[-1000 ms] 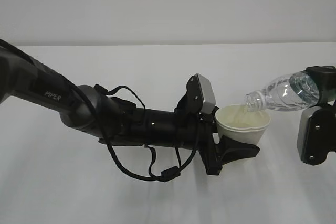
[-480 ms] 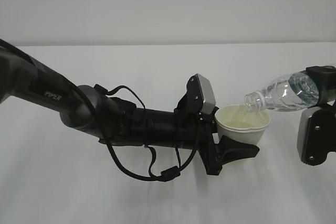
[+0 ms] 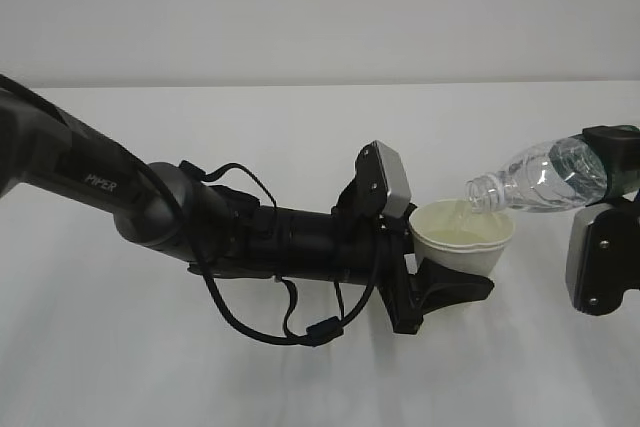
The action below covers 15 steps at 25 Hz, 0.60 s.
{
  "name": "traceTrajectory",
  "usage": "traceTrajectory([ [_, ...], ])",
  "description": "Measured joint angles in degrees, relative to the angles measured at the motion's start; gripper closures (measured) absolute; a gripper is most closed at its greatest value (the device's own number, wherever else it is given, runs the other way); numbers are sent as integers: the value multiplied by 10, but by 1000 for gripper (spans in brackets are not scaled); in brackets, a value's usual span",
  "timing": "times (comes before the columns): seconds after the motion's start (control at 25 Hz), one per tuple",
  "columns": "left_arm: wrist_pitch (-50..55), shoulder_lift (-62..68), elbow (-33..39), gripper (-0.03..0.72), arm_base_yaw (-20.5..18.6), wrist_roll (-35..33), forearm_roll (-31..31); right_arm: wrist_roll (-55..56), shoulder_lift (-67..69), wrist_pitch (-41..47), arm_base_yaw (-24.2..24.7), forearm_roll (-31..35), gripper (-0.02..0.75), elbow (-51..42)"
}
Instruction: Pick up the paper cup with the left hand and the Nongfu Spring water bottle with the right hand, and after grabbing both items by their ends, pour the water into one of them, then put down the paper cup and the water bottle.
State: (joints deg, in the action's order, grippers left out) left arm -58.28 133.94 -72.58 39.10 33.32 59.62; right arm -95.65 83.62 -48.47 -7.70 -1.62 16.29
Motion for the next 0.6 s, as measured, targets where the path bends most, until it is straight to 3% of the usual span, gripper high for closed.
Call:
traceTrajectory([
  [0.6,2,0,0,251,0,0,0,-1,0,0,0,-1,283,1],
])
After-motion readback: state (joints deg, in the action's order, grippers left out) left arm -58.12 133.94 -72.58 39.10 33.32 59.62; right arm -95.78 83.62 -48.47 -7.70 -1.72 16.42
